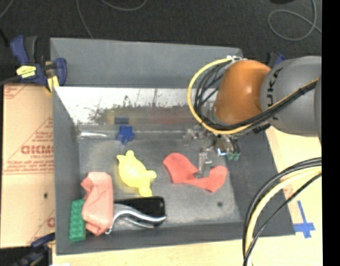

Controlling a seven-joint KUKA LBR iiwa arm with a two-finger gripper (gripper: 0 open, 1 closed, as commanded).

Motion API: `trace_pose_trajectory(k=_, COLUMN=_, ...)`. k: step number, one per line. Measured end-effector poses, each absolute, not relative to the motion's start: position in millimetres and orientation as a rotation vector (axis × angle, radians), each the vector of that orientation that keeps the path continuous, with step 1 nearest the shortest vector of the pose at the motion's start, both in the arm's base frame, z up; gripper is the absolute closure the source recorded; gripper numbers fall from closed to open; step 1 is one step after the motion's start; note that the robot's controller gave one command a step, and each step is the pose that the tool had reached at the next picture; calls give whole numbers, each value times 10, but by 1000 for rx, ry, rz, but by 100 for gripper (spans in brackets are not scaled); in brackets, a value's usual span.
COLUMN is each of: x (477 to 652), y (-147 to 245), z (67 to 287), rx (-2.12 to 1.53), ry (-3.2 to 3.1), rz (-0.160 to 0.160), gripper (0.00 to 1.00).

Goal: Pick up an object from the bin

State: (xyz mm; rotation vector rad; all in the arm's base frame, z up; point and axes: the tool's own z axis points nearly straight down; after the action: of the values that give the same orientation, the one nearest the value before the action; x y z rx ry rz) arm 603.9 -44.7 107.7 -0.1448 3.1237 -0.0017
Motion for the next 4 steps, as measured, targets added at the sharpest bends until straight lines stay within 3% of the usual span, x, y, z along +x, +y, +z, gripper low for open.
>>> trace_pose_trajectory(k=1, x=5990, y=-468, z=787, rx=-196, ry=3129, rz=-1, gripper=0)
trace_pose_trajectory(k=2, x=5936, y=-469, z=801, rx=-204, ry=3125, rz=-2, gripper=0)
trace_pose_trajectory(k=3, x=5754, y=-405, z=714, rx=-363, ry=3108, rz=-3, gripper=100)
trace_pose_trajectory(k=4, x=5754, y=-405, z=714, rx=-362, ry=3109, rz=-2, gripper=100)
